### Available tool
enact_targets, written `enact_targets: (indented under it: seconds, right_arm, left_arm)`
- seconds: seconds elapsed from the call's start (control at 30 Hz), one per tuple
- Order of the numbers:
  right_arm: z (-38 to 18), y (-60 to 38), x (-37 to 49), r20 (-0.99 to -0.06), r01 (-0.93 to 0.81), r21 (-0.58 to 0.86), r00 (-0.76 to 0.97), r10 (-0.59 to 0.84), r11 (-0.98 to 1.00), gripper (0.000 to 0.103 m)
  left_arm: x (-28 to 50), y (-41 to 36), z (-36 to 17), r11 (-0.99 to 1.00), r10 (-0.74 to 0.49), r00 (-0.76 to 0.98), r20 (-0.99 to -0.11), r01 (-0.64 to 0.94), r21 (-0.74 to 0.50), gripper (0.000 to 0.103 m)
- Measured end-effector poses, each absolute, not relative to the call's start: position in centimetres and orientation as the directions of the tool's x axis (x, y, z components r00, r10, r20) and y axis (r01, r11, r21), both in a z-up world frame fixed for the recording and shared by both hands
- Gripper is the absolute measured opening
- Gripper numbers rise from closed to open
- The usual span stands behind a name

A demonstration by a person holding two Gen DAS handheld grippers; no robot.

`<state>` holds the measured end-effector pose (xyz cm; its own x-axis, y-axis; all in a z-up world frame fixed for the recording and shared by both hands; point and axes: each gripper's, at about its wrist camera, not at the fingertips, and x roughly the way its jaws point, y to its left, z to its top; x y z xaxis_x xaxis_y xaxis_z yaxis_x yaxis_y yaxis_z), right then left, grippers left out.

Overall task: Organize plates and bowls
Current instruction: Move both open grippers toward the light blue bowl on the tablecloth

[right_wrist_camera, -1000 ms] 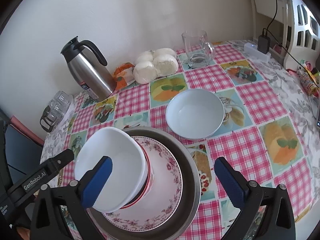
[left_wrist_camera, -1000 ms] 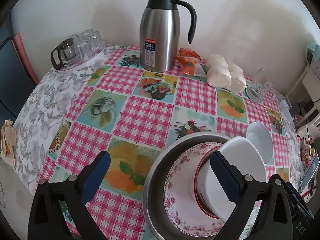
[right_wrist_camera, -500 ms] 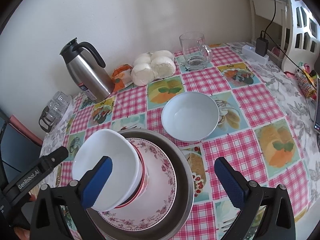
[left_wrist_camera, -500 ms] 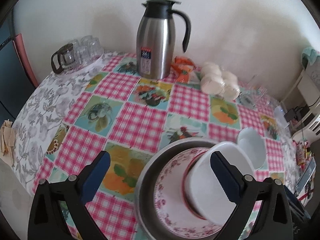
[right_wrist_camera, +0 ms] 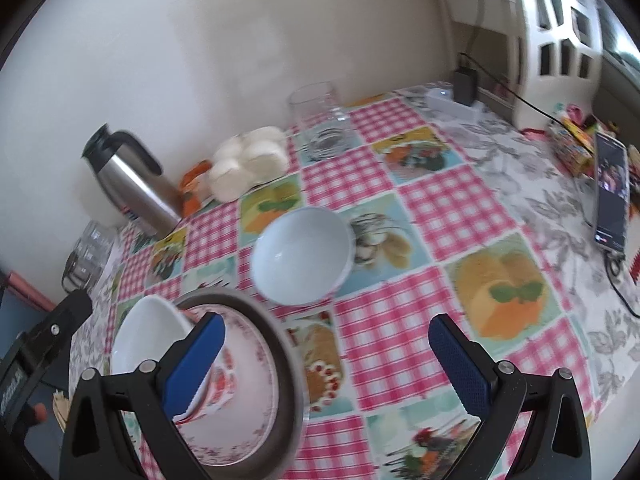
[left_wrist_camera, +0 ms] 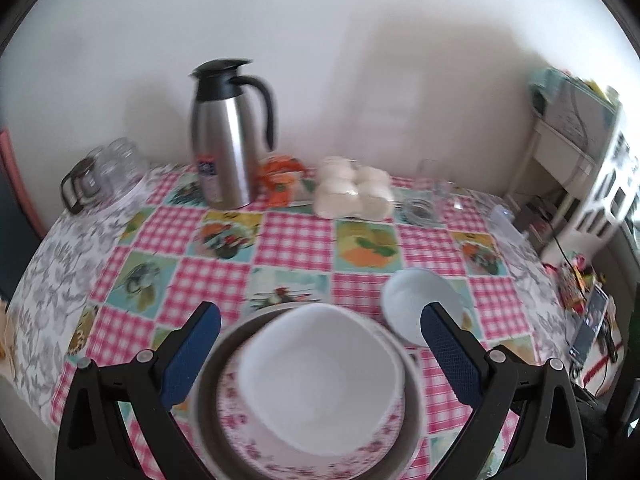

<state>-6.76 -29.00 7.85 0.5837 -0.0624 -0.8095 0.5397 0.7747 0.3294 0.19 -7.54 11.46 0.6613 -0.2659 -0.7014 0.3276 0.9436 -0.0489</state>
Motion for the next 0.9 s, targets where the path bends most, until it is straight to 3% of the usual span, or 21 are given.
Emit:
enact_targets:
  seconds: [0.4,0.57,0.9]
  right_arm:
    - [6.1,-35.3,-9.9,-0.83,0.636,0.324,0.547,-0.112,0.701,0.103]
    - [5.1,-37.1,-10.3,-0.835,0.659,0.342,0.54,-0.104,0.67,0.103]
    - [2.6,-38.4,-8.5,-0.858,0.67,0.339,0.509,-0.076,0.661,0.103]
  left_arm:
    - [-1.5,-16.2,10.2,0.871,-0.364,0.594,-0.718,0.49,-0.036,0.1]
    - [-1.4,-18.8,9.0,0.846,-0.351,0.567,-0.746,0.533,0.008,0.1]
    - [1.8,-19.8,7.0,0.883,-0.294,0.554,-0.779,0.47,0.001,0.1]
